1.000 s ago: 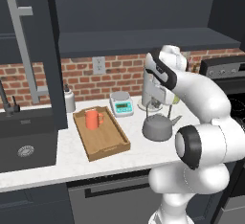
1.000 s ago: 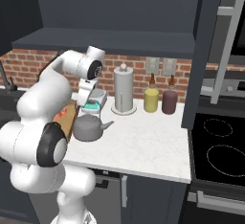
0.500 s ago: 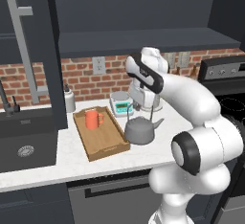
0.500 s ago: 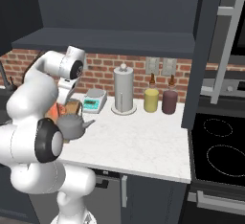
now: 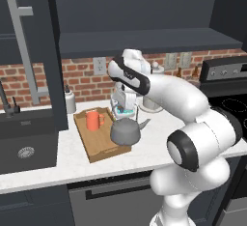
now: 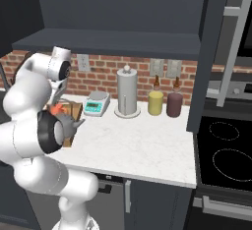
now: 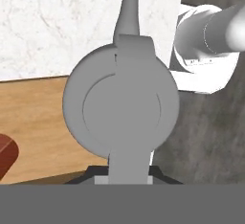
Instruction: Pick the kettle from the counter and place it on the tray. Then pick the mug from the cabinet and place it on the tray. Then close the cabinet doors.
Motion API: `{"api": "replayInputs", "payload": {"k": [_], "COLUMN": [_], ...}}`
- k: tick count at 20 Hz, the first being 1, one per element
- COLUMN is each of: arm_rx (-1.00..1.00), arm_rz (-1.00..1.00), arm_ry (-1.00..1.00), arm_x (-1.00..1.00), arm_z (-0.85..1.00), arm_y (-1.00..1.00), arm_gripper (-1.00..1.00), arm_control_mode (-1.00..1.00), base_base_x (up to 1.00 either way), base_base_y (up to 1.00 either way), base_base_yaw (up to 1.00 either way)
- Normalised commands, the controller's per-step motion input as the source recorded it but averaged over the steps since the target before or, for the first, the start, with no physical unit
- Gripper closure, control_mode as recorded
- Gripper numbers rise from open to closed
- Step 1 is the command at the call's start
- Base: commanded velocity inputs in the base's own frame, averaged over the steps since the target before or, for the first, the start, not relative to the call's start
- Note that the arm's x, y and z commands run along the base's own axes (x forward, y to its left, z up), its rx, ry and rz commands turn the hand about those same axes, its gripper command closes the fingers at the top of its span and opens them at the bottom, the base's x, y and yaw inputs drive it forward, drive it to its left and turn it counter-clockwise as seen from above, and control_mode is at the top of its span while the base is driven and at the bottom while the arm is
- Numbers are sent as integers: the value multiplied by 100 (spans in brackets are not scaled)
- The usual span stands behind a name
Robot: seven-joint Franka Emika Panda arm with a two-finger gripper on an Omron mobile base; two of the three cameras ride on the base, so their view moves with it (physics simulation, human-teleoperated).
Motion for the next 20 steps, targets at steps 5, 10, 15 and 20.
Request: {"api": "replayInputs", "payload": {"k": [5,10,15,20], "arm_rx": [-5,-4,-3,0], "arm_rz": [-2,0,0,0], "arm_ry": [0,0,-2,-8], "arm_x": [31,26,17,24], "arm_z": [-17,-24,-23,-12], "arm_y": [44,35,32,24], "arm_gripper": [100,100,100,100], "arm_control_mode": [-100,-100,-100,-100], "base_base_x": [0,0,0,0], "base_base_y": [0,0,0,0], "base_base_yaw": [0,0,0,0]}}
